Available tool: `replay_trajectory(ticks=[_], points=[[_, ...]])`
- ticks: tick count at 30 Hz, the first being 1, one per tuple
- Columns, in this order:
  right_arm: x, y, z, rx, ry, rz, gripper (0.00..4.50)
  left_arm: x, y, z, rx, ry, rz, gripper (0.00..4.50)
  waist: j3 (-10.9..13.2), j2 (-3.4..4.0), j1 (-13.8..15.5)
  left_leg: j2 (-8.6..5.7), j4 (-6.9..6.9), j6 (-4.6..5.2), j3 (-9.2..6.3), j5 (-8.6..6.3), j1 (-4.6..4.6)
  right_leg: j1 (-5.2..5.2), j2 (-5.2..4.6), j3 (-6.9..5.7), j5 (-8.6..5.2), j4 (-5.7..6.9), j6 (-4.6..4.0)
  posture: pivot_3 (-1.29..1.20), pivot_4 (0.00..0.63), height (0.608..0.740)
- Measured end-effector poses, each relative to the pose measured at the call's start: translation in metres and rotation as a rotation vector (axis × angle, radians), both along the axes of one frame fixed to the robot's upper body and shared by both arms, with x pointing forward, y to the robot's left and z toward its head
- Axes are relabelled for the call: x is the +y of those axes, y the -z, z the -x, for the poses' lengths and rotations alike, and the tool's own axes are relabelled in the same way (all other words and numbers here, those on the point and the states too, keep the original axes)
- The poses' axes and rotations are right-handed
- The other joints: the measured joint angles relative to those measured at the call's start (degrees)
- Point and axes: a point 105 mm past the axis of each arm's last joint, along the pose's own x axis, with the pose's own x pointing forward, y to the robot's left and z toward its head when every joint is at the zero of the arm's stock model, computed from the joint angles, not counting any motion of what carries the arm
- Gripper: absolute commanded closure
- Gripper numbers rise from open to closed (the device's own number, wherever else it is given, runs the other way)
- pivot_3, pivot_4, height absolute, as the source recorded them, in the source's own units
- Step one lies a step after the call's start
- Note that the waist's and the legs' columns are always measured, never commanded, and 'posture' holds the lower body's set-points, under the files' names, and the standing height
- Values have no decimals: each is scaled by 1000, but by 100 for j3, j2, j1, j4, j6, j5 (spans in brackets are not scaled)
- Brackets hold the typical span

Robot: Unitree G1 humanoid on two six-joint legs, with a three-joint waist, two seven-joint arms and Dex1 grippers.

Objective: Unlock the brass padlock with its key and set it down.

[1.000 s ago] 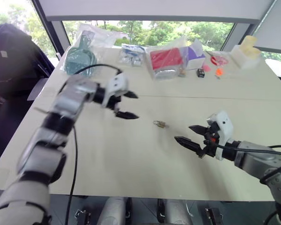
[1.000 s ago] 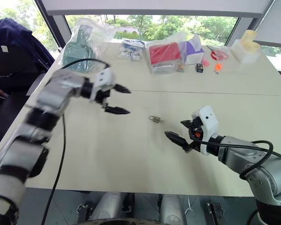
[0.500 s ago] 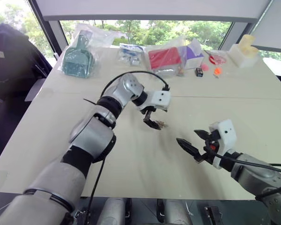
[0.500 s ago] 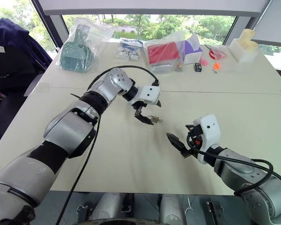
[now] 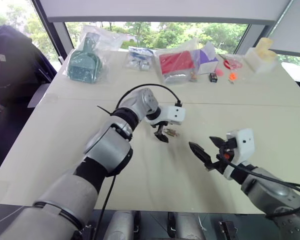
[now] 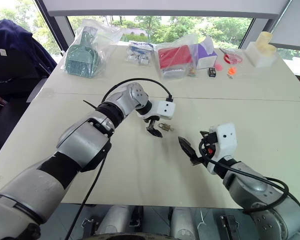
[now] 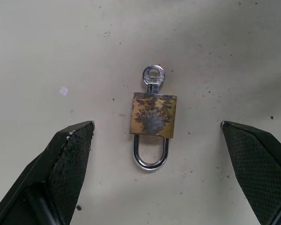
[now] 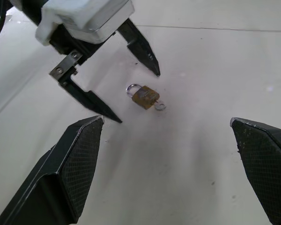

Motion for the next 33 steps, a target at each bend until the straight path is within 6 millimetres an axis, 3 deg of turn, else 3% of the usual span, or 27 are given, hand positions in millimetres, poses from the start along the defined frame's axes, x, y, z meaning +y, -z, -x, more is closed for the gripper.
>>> replay_trajectory(ticks=[3, 6, 10, 13, 18, 21, 23, 29, 33], points=[[2, 2, 6, 4, 19, -4, 30, -4, 1, 2, 0, 3, 0, 0, -4, 2, 14, 0, 1, 0, -1, 0, 3, 5, -1, -1, -1, -1, -1, 0, 150, 740], [2, 4, 11, 12, 34, -1, 0, -8, 3, 4, -6, 20, -10, 840, -9, 0, 16, -1, 2, 0, -2, 0, 5, 12, -2, -1, -1, -5, -1, 0, 150, 740], [1, 6, 14, 23, 48, -3, 0, -14, 7, 8, -15, 62, -27, 2856, -13, -1, 18, -1, 12, 0, -5, 0, 16, 28, -4, -2, -1, -7, -2, 0, 150, 740], [1, 6, 15, 24, 54, -5, 0, -17, 9, 10, -34, 90, -41, 3830, -21, -1, 18, -1, 14, 0, -8, 0, 21, 36, -5, -4, -2, -10, -3, 0, 150, 740], [3, 2, 14, 12, 39, -26, 0, -16, 9, 10, -45, 101, -30, 3829, -28, -2, 17, -1, 14, 0, -11, -1, 25, 41, -6, -5, -2, -10, -3, 0, 150, 740], [5, -9, 12, -11, 3, -89, 0, -11, 5, 10, -12, 101, 74, 3829, -27, -3, 0, 0, 14, 0, -11, 0, 14, 26, -8, -4, -1, -8, -1, 0, 150, 740], [4, -21, 6, -37, -28, -138, 0, -9, -6, 12, 23, 128, 191, 3829, -21, -6, -12, 1, 14, 0, -7, 0, -2, 3, -9, -2, 0, -1, 0, 0, 150, 740], [0, -58, -14, -78, -141, -255, 0, 19, -88, 11, -106, 219, 554, 3829, -21, 6, -54, 7, -11, -2, -3, 1, 11, 0, -6, 3, 1, 4, -1, 0, 150, 740], [6, -77, -29, -95, -224, -345, 0, 39, -83, 24, -157, 133, 681, 3829, -21, 7, -153, 8, -13, -16, -8, 9, 11, 4, -6, 10, 3, 8, 2, 0, 150, 740]])
